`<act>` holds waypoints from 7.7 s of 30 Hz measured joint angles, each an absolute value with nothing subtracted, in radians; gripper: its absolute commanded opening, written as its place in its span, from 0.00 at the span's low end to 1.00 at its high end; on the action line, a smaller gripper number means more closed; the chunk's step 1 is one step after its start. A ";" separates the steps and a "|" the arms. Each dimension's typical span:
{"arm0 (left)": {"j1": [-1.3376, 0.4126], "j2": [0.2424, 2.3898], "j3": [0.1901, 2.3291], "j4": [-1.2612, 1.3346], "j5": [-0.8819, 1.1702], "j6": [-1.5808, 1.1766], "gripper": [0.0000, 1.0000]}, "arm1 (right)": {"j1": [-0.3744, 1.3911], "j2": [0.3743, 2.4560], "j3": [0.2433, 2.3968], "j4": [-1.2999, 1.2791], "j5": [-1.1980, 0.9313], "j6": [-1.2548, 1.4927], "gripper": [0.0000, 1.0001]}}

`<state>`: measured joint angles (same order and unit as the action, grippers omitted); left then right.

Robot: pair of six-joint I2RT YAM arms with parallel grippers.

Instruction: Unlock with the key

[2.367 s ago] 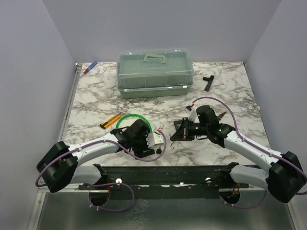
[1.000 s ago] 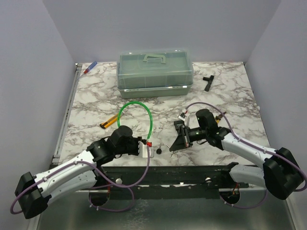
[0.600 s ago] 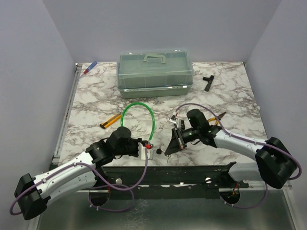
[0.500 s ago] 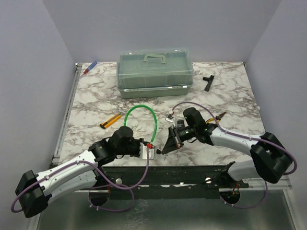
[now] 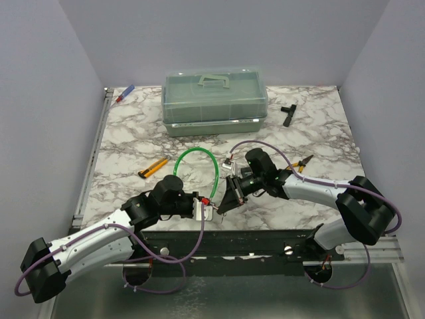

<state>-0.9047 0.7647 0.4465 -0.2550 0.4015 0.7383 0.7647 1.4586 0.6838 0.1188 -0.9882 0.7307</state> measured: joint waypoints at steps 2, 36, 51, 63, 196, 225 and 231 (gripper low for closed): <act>-0.905 0.764 0.447 -0.253 0.402 0.738 0.00 | 0.765 1.458 0.683 0.120 -0.988 0.733 0.00; -0.905 0.737 0.434 -0.247 0.405 0.741 0.00 | 0.765 1.409 0.660 0.109 -0.947 0.727 0.00; -0.905 0.727 0.433 -0.250 0.405 0.741 0.00 | 0.765 1.410 0.659 0.108 -0.932 0.727 0.00; -0.905 0.727 0.433 -0.262 0.405 0.746 0.00 | 0.767 1.412 0.670 0.073 -0.913 0.720 0.00; -0.957 0.739 0.418 -0.278 0.377 0.782 0.00 | 0.770 1.575 0.904 -0.262 -0.862 0.674 0.36; -0.958 0.739 0.416 -0.278 0.377 0.782 0.00 | 0.810 1.542 0.862 -0.202 -0.869 0.721 0.28; -0.958 0.739 0.411 -0.278 0.377 0.782 0.00 | 0.811 1.529 0.862 -0.202 -0.873 0.726 0.11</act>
